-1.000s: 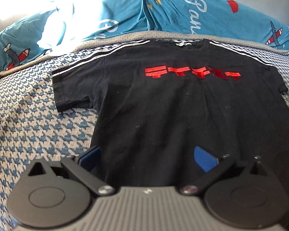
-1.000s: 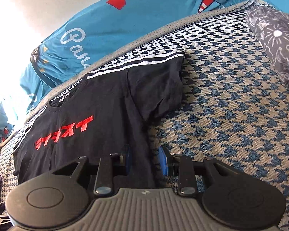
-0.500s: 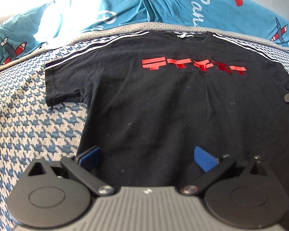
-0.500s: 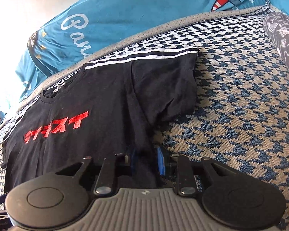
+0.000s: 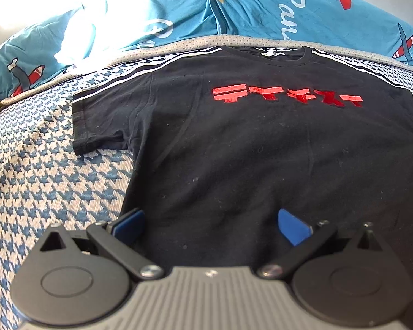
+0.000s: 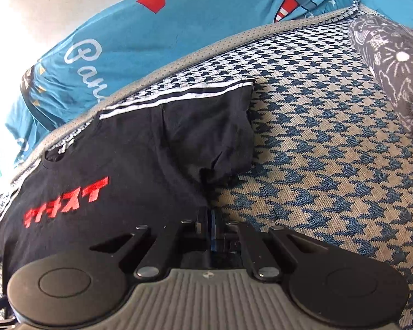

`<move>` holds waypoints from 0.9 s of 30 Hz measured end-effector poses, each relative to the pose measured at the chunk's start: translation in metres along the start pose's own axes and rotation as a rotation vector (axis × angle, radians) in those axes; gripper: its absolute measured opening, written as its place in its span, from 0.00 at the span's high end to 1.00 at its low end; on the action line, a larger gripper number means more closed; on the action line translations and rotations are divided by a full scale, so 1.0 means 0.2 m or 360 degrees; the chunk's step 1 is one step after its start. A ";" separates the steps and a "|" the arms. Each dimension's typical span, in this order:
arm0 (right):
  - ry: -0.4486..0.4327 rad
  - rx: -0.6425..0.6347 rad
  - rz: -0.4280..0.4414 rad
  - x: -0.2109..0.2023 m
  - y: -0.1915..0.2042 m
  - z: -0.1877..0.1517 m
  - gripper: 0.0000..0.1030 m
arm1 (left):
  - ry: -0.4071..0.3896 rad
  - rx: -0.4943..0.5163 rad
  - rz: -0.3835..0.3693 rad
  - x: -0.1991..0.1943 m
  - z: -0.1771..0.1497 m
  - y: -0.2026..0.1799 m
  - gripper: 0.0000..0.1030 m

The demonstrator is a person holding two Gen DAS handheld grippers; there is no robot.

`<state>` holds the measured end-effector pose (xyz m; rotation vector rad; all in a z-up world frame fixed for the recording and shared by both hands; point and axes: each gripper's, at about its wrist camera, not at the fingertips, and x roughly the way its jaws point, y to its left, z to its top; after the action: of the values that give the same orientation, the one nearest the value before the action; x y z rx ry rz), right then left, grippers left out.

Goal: Fold clothes

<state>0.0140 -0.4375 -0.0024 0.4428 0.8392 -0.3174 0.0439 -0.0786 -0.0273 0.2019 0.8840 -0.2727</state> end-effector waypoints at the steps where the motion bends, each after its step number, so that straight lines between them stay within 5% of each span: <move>1: -0.0005 -0.0044 -0.0025 0.00 0.02 -0.01 0.99 | -0.0001 0.0004 0.0007 0.00 0.00 0.00 0.00; 4: -0.0013 -0.0135 -0.0074 0.00 0.06 -0.02 0.99 | -0.0007 -0.0009 0.0052 0.00 0.00 0.02 0.00; 12: -0.0023 0.0111 0.0008 -0.04 -0.06 0.02 0.92 | -0.0005 -0.0085 0.0167 0.00 0.01 0.08 0.00; 16: -0.0029 0.0233 0.0050 -0.06 -0.11 0.03 0.91 | -0.0102 -0.0051 0.0195 -0.04 0.03 0.07 0.00; 19: -0.0041 0.0293 0.0079 -0.07 -0.14 0.05 0.91 | -0.0196 -0.0020 0.0195 -0.06 0.06 0.05 0.00; 27: -0.0112 0.0347 0.0198 -0.08 -0.10 0.12 0.90 | -0.0092 -0.0103 0.0098 0.06 0.14 0.04 0.00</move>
<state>0.0107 -0.4641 0.0186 0.6808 0.7075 -0.3086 0.0737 -0.0813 -0.0192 0.1602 0.8264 -0.1914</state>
